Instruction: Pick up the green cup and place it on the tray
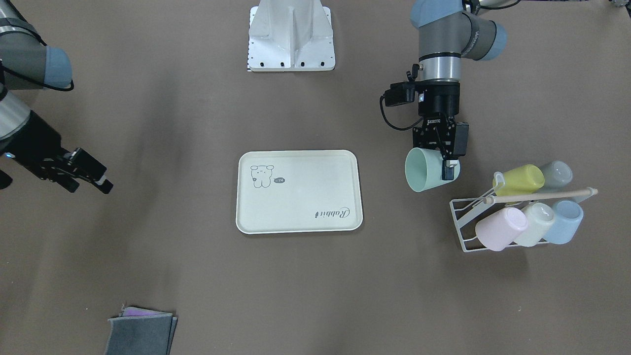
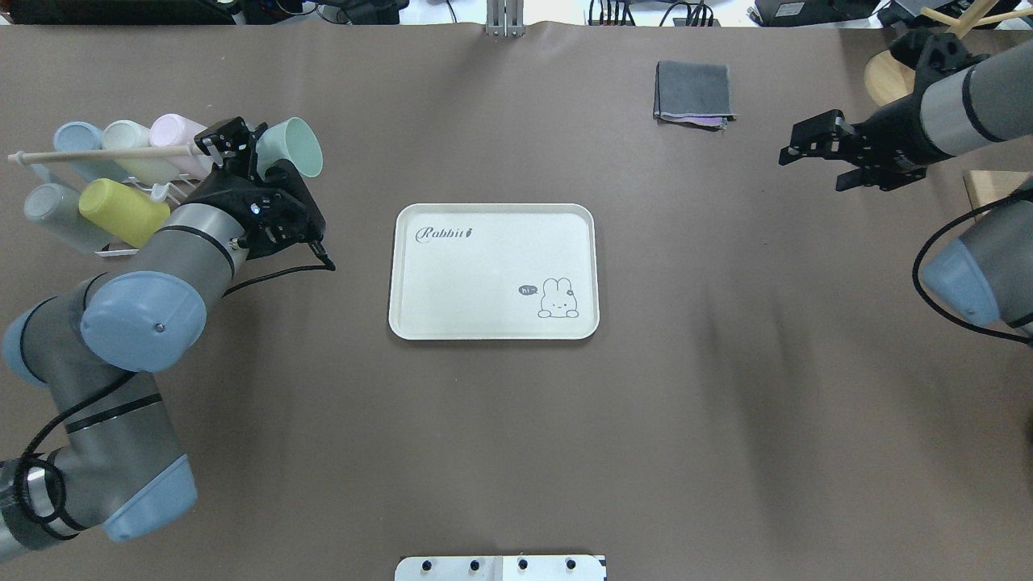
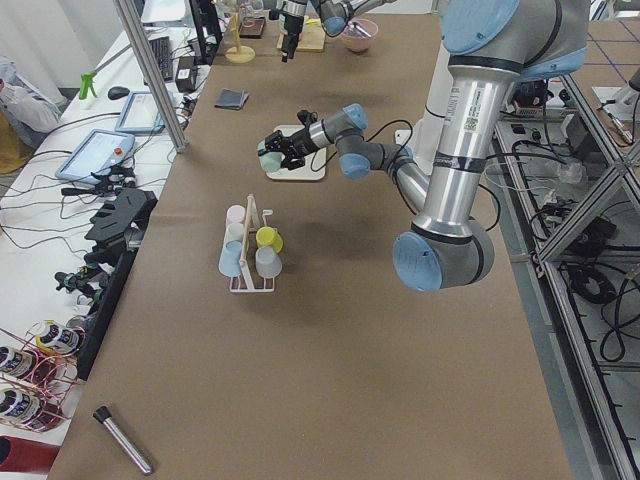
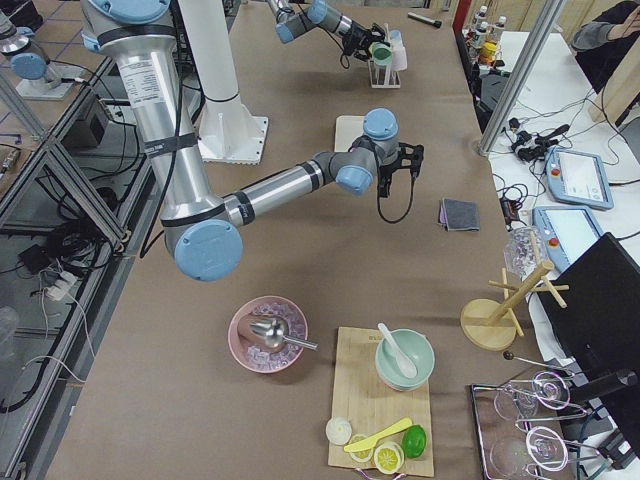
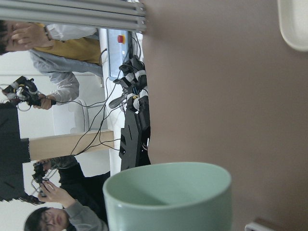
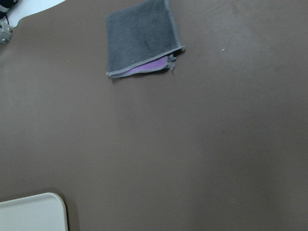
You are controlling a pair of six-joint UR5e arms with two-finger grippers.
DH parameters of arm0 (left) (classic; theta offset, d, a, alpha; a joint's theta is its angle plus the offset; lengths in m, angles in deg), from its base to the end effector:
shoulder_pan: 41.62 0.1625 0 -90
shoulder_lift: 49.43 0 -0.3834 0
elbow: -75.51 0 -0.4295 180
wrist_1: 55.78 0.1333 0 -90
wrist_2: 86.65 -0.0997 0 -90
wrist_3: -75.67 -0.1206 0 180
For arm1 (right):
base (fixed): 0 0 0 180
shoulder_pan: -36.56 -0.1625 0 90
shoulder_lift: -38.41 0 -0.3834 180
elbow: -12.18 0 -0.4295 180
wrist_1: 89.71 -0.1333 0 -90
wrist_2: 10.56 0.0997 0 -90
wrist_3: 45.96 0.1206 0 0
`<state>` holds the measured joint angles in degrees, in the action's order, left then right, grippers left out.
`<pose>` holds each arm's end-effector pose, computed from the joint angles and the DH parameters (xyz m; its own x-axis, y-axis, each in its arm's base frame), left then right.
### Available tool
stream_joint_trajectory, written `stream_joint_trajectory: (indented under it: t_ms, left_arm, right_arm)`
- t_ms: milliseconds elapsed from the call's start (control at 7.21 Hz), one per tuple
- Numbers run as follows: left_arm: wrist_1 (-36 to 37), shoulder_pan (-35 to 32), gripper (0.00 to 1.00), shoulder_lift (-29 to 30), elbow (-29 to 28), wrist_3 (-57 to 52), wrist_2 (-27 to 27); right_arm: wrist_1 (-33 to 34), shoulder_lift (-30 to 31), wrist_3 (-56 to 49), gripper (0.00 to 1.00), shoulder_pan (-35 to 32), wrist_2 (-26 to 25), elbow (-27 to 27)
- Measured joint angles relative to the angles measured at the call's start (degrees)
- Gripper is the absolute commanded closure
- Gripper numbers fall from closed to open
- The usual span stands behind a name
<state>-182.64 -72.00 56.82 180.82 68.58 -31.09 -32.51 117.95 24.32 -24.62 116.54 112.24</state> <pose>0.4178 -0.4785 0.2497 0.8250 0.4651 0.3212 -0.4223 0.1296 0.8971 -0.2403 -0.5624 0.3665 0.4282 0.2199 0.8765 -0.3411 0.9375 -0.0686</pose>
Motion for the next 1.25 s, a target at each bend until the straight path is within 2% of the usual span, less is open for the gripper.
stream_joint_trajectory:
  t_ms: [278, 555, 833, 1249]
  left_arm:
    - [-15.98, -0.06, 0.78, 4.93, -11.43, 11.46, 2.44]
    - [-28.17, -0.17, 0.82, 9.5, -20.94, 19.93, 5.07]
    - [-34.69, -0.15, 0.79, 13.26, -25.99, 27.31, 6.49]
    - [-39.51, 0.94, 0.77, 21.55, -33.47, 34.63, 9.5]
  right_arm:
    - [0.29, 6.59, -5.36, 0.0, -4.59, 0.14, 2.01]
    - [5.01, 13.27, -18.45, 0.0, -8.58, 0.65, 5.93]
    - [15.45, 17.2, -35.57, 0.0, -14.27, 0.91, 9.22]
    - [33.16, 19.16, -56.75, 0.0, -25.54, 0.46, 11.12]
